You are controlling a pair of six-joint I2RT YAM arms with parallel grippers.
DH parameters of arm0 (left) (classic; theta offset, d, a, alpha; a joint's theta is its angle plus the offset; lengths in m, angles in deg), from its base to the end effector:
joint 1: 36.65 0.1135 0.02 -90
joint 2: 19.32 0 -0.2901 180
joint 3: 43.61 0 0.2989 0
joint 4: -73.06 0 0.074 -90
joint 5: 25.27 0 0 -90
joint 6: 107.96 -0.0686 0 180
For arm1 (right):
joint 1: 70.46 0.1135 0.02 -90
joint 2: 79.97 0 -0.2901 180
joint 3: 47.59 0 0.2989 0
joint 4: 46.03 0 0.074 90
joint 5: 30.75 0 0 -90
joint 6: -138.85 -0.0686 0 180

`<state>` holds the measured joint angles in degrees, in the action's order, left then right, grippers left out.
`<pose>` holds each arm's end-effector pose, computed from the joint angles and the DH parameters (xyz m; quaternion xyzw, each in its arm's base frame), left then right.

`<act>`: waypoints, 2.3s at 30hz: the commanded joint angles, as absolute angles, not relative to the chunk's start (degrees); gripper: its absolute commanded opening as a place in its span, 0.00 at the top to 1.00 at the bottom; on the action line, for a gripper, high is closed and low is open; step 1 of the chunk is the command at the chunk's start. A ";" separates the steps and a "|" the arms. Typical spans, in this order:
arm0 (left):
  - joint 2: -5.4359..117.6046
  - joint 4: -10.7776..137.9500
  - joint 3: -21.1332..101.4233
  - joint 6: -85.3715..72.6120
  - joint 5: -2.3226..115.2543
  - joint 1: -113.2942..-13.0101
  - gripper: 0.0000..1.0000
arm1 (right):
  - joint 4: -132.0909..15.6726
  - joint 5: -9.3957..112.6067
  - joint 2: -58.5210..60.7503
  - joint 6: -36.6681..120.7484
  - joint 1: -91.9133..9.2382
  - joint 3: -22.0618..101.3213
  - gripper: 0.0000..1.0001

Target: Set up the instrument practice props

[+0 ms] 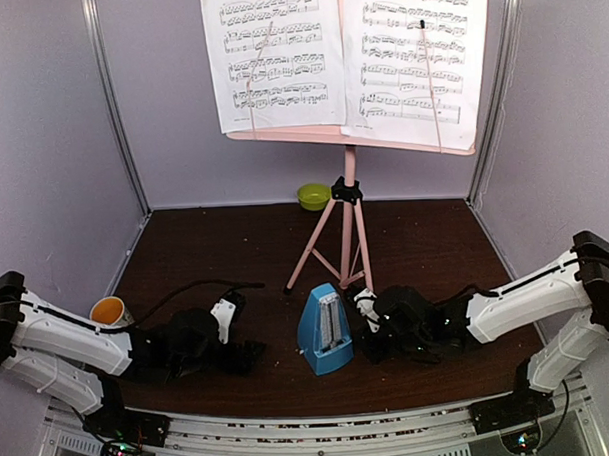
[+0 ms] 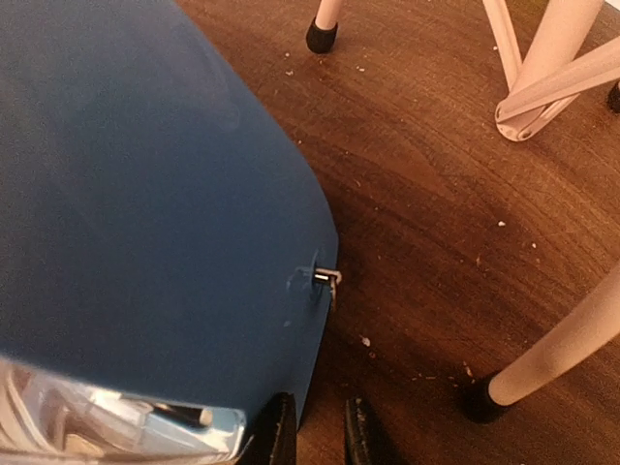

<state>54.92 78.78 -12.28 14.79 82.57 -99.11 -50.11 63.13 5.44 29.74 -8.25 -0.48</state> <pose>0.1440 -0.2307 0.1050 0.1602 0.8729 -0.2308 0.3988 0.1610 0.2956 0.1214 -0.3231 0.8555 0.2394 0.3263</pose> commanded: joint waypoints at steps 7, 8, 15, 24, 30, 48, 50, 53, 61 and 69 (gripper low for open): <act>44.53 69.17 -7.26 14.65 78.97 -97.58 0.13 | -34.46 51.70 12.78 28.49 -3.18 3.07 0.79; 43.25 66.68 -6.45 15.26 79.70 -97.56 0.12 | -33.55 51.22 14.02 27.96 -2.41 3.85 0.79; 29.45 49.69 -1.20 23.52 89.83 -97.56 0.02 | -29.08 50.26 16.19 24.58 -0.05 6.33 0.76; 33.76 39.60 11.76 13.39 86.31 -100.61 0.02 | -29.49 56.71 8.05 23.83 -0.40 1.08 0.70; 39.55 43.17 15.56 11.33 84.58 -104.05 0.02 | -30.17 63.32 0.83 22.61 -1.10 -4.26 0.64; 54.17 51.36 19.32 16.18 92.75 -110.13 0.02 | -36.85 76.77 -6.50 22.17 -1.60 -6.35 0.22; 55.08 52.78 18.41 17.16 94.08 -110.13 0.02 | -38.23 80.00 -7.59 22.31 -1.63 -6.12 0.14; 56.77 49.78 19.18 20.79 97.07 -109.81 0.02 | -41.72 85.48 -8.66 21.77 -1.62 -5.16 0.01; 62.75 52.71 20.88 18.94 91.89 -108.77 0.07 | -40.39 85.85 -10.35 21.72 -1.70 -7.93 0.00; 66.44 50.14 23.91 20.03 93.32 -108.11 0.31 | -41.16 82.02 -6.92 16.80 -1.63 -7.17 0.00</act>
